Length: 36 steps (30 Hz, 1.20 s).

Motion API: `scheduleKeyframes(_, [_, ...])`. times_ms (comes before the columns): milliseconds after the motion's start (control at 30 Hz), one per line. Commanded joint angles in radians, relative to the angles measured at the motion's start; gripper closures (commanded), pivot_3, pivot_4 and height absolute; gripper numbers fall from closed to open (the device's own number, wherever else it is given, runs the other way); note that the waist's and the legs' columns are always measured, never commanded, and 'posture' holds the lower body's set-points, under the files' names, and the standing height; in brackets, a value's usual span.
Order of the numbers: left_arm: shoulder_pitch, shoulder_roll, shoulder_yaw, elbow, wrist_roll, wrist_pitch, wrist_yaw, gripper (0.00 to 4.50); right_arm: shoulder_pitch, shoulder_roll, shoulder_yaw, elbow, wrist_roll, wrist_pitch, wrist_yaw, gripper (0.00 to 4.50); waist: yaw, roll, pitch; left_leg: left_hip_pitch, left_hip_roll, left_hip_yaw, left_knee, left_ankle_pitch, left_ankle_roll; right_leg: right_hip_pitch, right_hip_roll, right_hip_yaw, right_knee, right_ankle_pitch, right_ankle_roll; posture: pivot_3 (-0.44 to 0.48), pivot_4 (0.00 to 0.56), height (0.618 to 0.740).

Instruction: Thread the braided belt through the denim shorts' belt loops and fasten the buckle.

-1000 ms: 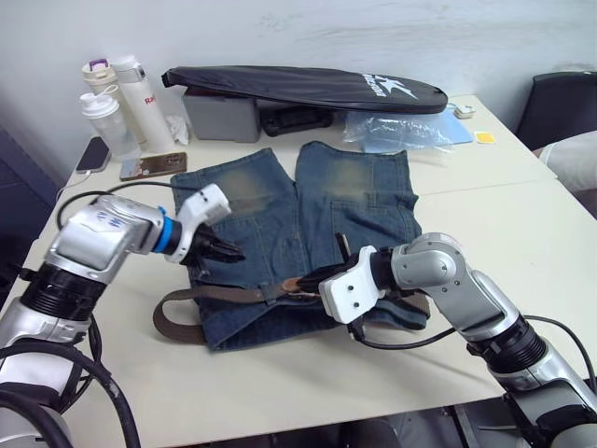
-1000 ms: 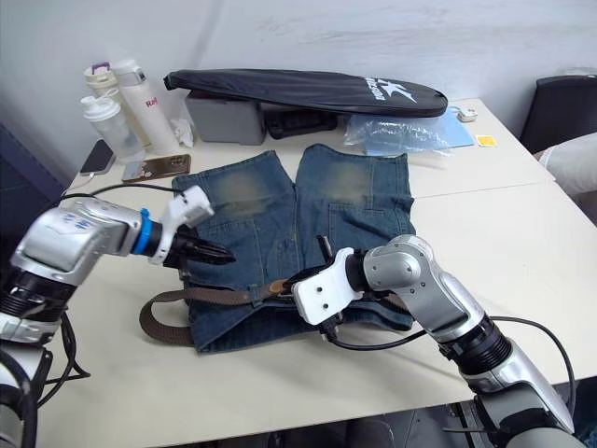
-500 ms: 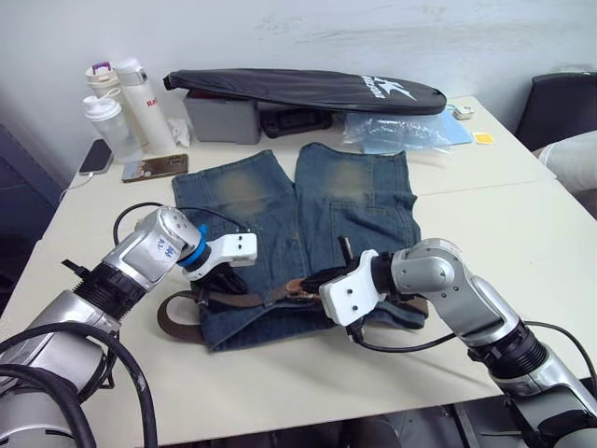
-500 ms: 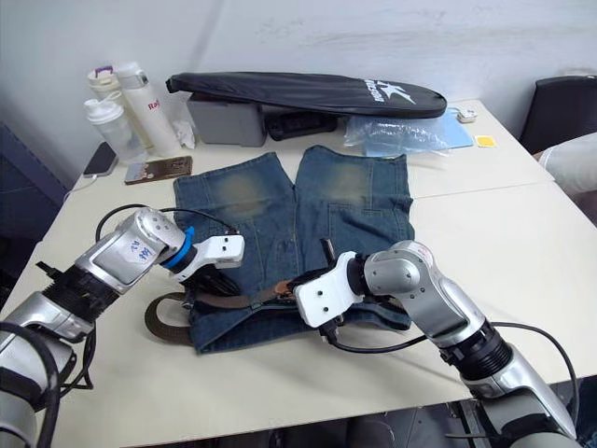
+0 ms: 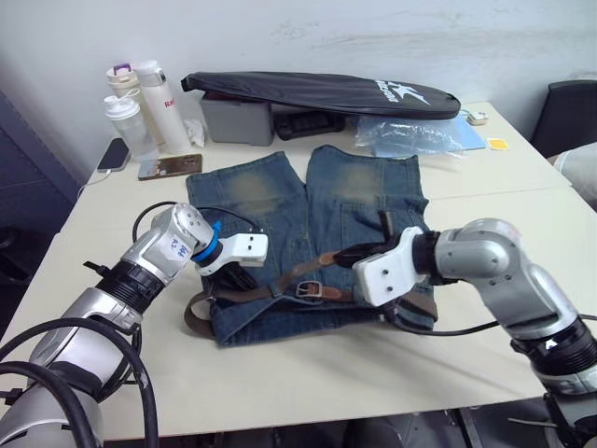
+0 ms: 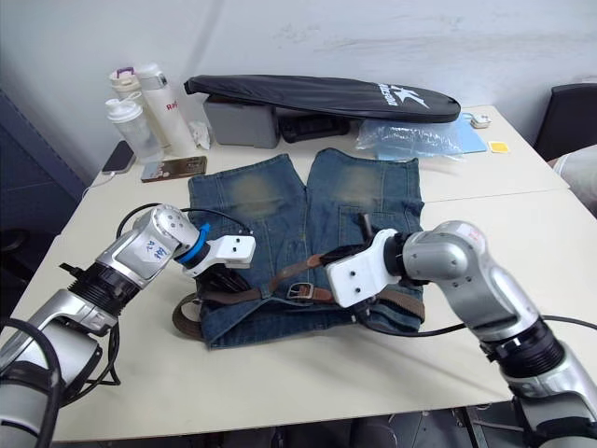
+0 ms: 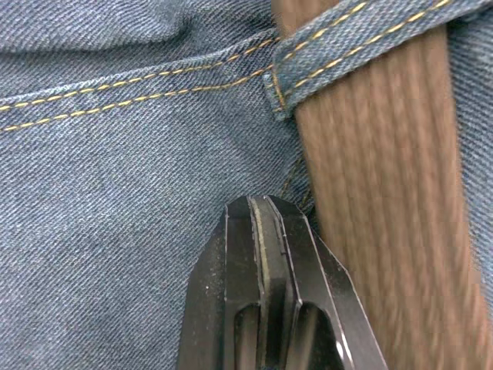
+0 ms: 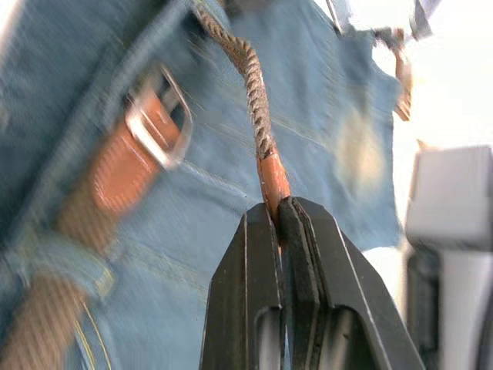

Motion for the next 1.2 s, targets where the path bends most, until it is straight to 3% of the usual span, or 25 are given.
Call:
scheduleKeyframes(33, [0.053,-0.012,-0.029,0.033,0.065,-0.001,0.011,4.43,-0.058,-0.057,-0.105,0.047,0.059,0.002,0.012,4.50,0.000,0.000,0.000,0.000,0.000,0.001,0.000,0.000,0.000,0.000,0.000,0.000,0.000,0.000,0.000,0.000,0.150,0.622])
scheduleKeyframes(200, [0.085,-0.007,-0.004,-0.004,0.071,0.009,-0.004,4.43,-0.120,-0.111,-0.151,0.094,0.119,0.017,0.046,4.50,-0.001,0.001,0.000,0.000,0.001,0.003,0.000,0.001,0.001,0.003,0.000,0.000,-0.002,-0.001,-0.001,0.000,0.150,0.622])
scheduleKeyframes(767, [0.146,-0.010,0.056,-0.069,0.087,0.052,0.002,4.43,-0.127,-0.217,-0.184,0.132,0.203,0.091,0.103,4.50,-0.002,0.002,0.001,0.001,0.001,0.004,0.000,0.001,0.001,0.004,-0.002,0.001,-0.006,-0.001,-0.002,0.000,0.150,0.622])
scheduleKeyframes(933, [0.114,-0.062,0.186,-0.104,-0.020,0.206,0.020,4.43,-0.141,-0.173,-0.154,0.092,0.226,0.134,0.092,4.50,-0.001,0.002,0.001,0.001,0.002,0.004,-0.001,0.001,0.001,0.004,-0.002,0.001,-0.007,-0.001,-0.002,0.000,0.150,0.622])
scheduleKeyframes(1033, [0.078,-0.093,0.321,-0.107,-0.084,0.185,0.094,3.66,-0.145,-0.148,-0.143,0.075,0.234,0.157,0.094,4.50,-0.001,0.002,0.002,0.000,0.002,0.003,-0.002,0.001,0.001,0.001,-0.001,0.001,-0.009,-0.001,-0.002,0.000,0.150,0.622])
scheduleKeyframes(1200, [0.033,-0.096,0.475,-0.173,-0.165,0.136,0.193,1.30,-0.142,-0.124,-0.135,0.065,0.235,0.194,0.096,4.50,-0.002,-0.002,0.004,-0.003,0.001,0.004,-0.010,0.004,-0.001,0.002,-0.001,0.003,-0.014,0.001,0.000,0.000,0.150,0.622])
